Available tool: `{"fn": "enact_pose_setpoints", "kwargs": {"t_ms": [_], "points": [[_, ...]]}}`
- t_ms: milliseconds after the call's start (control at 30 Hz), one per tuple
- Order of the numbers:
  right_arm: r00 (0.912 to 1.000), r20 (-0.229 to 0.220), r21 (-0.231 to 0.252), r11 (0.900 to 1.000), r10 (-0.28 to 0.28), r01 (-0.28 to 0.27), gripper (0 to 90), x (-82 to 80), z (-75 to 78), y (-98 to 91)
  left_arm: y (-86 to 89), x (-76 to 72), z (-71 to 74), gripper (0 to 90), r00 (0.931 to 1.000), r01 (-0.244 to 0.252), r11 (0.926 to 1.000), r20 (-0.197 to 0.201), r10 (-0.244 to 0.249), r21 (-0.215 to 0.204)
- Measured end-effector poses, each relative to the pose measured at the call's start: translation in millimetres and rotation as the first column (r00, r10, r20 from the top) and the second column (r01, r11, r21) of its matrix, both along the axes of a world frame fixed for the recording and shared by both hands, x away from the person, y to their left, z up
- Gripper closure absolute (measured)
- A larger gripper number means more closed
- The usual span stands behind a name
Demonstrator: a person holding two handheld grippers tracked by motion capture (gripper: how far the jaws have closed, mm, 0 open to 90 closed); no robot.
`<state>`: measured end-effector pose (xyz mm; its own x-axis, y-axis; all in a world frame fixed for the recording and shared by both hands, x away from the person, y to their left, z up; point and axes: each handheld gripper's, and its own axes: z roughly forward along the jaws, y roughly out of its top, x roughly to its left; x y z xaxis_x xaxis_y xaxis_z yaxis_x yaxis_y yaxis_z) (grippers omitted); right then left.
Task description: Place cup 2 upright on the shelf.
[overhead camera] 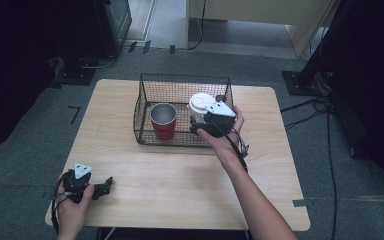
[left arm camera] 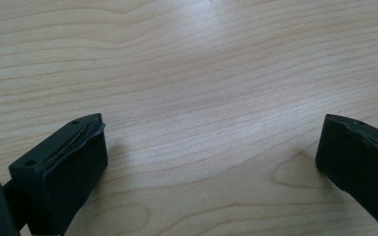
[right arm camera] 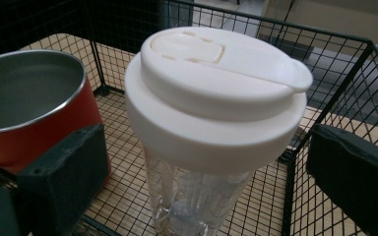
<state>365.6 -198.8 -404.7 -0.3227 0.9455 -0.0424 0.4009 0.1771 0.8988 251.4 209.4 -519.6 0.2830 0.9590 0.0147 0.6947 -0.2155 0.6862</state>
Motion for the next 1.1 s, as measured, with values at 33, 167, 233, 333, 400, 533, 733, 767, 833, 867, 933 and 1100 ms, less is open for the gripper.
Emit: {"fn": "enact_pose_setpoints", "kwargs": {"t_ms": [33,167,233,333,400,533,733,767,833,867,933,1100], "points": [[1.0,0.001,0.006,1.0,0.0,0.0,2.5,-2.1,1.7,-0.8,0.0,0.0,0.0,0.0,1.0,0.0,1.0,0.0,0.0,0.0],[0.9998,0.017,0.011,0.9999,0.006,-0.006,2.5,-10.4,5.9,-4.6,0.0,0.0,-0.1,0.0,1.0,0.0,1.0,0.001,0.0,0.0],[0.9998,0.019,0.011,0.9999,0.008,-0.008,2.5,-14.5,6.3,-7.1,0.0,0.0,0.0,0.0,1.0,0.0,1.0,0.0,0.0,0.0],[0.9998,0.017,0.02,0.9998,0.009,-0.009,2.5,-21.1,6.4,-12.7,0.0,0.0,0.0,0.0,1.0,0.0,1.0,0.001,0.0,0.001],[0.9997,0.023,0.023,0.9997,0.011,-0.012,2.4,-25.8,6.3,-17.5,0.0,0.0,0.0,0.0,1.0,0.0,1.0,0.001,0.0,0.0],[0.9996,0.025,0.033,0.9994,0.012,-0.013,2.1,-35.7,5.1,-28.4,-0.1,0.0,-0.1,0.0,1.0,-0.001,1.0,0.002,0.001,0.0],[0.9993,0.035,0.04,0.9991,0.011,-0.012,2.1,-48.0,0.1,-47.4,0.0,0.0,0.0,0.0,1.0,0.0,1.0,0.001,0.0,0.001],[0.9994,0.033,0.043,0.999,0.009,-0.01,2.1,-49.7,-1.0,-50.6,0.0,0.0,0.0,0.0,1.0,0.0,1.0,0.001,0.0,0.001],[0.9994,0.035,0.048,0.9988,0.007,-0.009,2.1,-53.5,-2.8,-56.8,-0.1,0.0,-0.1,0.0,1.0,-0.001,1.0,0.001,0.001,0.0],[0.9993,0.038,0.047,0.9989,0.005,-0.007,2.1,-55.5,-3.7,-59.7,-0.1,0.0,-0.1,0.0,1.0,-0.001,1.0,0.002,0.001,-0.001],[0.9991,0.043,0.049,0.9988,0.004,-0.006,2.1,-59.2,-5.6,-65.1,-0.1,0.0,-0.1,0.0,1.0,-0.001,1.0,0.002,0.001,-0.001],[0.9992,0.039,0.057,0.9983,-0.008,0.006,2.1,-68.5,-10.2,-76.5,-0.1,0.0,0.0,0.0,1.0,-0.001,1.0,0.0,0.001,-0.001]]}}
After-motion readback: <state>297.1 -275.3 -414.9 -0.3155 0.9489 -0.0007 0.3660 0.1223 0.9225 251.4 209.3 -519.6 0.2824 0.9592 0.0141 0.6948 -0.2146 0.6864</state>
